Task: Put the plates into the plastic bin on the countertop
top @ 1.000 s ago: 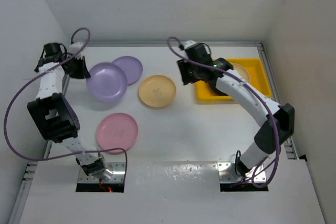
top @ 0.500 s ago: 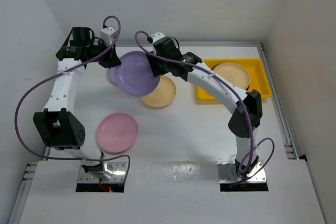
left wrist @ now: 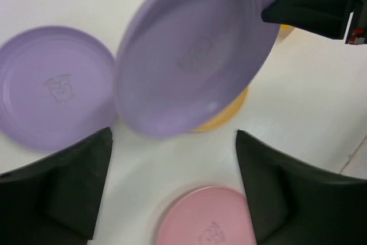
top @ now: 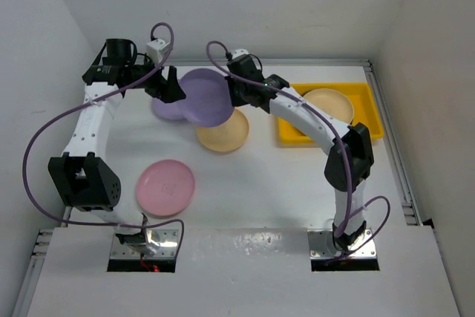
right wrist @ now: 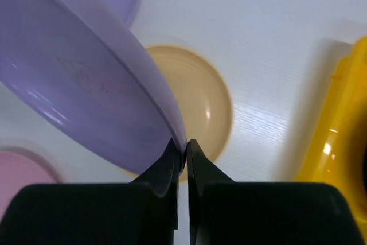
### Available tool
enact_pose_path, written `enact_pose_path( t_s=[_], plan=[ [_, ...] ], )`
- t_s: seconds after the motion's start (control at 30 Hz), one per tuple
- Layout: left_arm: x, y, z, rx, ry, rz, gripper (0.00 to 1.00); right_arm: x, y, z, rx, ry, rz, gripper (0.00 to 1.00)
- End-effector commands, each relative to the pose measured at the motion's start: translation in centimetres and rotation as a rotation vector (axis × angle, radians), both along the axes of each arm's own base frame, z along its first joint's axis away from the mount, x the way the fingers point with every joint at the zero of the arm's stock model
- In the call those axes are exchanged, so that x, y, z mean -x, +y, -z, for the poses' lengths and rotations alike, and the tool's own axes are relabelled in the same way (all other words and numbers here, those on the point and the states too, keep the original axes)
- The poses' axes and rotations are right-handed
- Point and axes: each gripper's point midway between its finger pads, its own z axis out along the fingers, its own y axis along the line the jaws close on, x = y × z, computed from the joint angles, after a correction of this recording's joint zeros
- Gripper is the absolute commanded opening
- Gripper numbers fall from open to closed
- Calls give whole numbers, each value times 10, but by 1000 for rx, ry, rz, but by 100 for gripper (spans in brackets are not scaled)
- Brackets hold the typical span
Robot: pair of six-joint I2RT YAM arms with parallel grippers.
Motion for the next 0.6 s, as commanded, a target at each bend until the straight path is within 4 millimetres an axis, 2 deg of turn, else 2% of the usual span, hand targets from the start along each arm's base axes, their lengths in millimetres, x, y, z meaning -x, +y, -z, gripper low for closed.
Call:
enact_pose_path(
  t_s=[0.0,0.03,0.07,0.1,0.13,0.17,0.2,0.3,0.33,0.37,0.43,0.47,0.5,0.53,0.57],
  plan=[
    [-8,2,-4,-25,-20,-34,94,-19,-45,-22,-77,7,173,0],
    [-13,5,-4,-31,-19,-58,100,-32,-80,-22,-103,27,249,0],
    [-19,19,-6,-61,-27,-118,100,-32,-94,-28,-124,29,287,0],
    [-29,31,1,-75,-12,-164,100,-28,-112,-25,-120,50,324,0],
    [-34,40,2,-86,-6,-199,100,-38,-163,-23,-119,59,432,0],
    [-39,48,6,-94,7,-237,100,-34,-183,-16,-108,97,476,0],
    [-44,64,8,-121,10,-287,100,-20,-202,-6,-108,147,525,0],
    [-54,79,27,-158,50,-335,100,-12,-300,15,-121,228,752,0],
    [-55,84,32,-159,63,-345,100,-1,-311,24,-113,290,780,0],
    [-57,84,38,-153,80,-349,100,5,-349,30,-126,317,876,0],
    [-61,89,55,-149,127,-362,100,12,-367,44,-134,387,907,0],
    [-61,94,55,-149,128,-373,100,12,-378,49,-141,403,932,0],
    [-61,92,65,-142,152,-364,100,11,-383,50,-146,406,938,0],
    [-60,94,64,-135,153,-366,100,6,-384,47,-163,404,930,0],
    [-60,94,64,-135,153,-366,100,5,-391,58,-161,438,947,0]
  ],
)
